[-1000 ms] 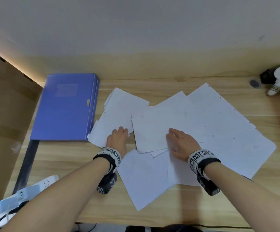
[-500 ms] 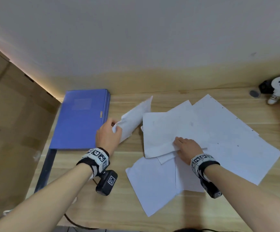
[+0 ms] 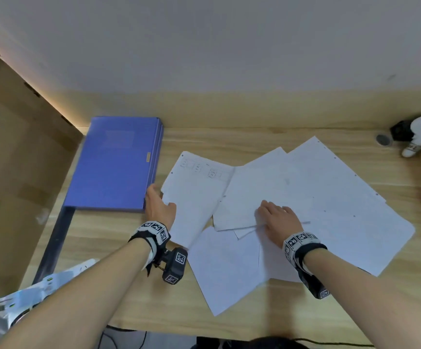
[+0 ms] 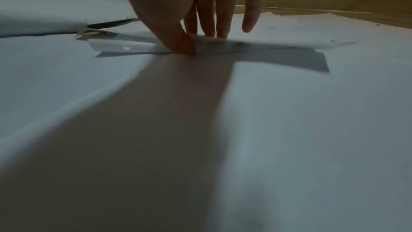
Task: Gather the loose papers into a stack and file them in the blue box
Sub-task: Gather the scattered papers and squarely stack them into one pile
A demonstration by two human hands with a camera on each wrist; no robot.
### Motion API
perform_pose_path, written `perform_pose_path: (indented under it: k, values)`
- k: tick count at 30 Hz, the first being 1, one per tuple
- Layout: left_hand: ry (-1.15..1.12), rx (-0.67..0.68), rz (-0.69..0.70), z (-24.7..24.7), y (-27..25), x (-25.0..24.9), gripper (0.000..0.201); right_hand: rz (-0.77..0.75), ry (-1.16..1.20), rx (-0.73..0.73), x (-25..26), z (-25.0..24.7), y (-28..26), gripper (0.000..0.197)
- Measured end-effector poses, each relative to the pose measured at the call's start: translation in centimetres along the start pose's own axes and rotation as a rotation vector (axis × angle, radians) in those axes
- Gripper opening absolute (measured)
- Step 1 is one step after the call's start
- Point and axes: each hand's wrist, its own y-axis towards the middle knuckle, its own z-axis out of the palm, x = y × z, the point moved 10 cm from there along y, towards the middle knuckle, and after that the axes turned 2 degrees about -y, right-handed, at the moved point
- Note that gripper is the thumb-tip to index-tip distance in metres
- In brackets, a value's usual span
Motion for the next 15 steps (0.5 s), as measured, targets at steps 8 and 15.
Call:
perform_pose_path:
  k: [8,15]
  values:
    - [0.654,0.308,0.549,5.2,-2.7,-0.8,0.058,-0.011,0.061,-0.079,-0.5,-0.5,0.3,0.032]
    - [0.852,0.58,0.302,8.1,-2.7,4.0,0.064,-0.076,0.014,0.106,-0.3,0.5,-1.1,0.059]
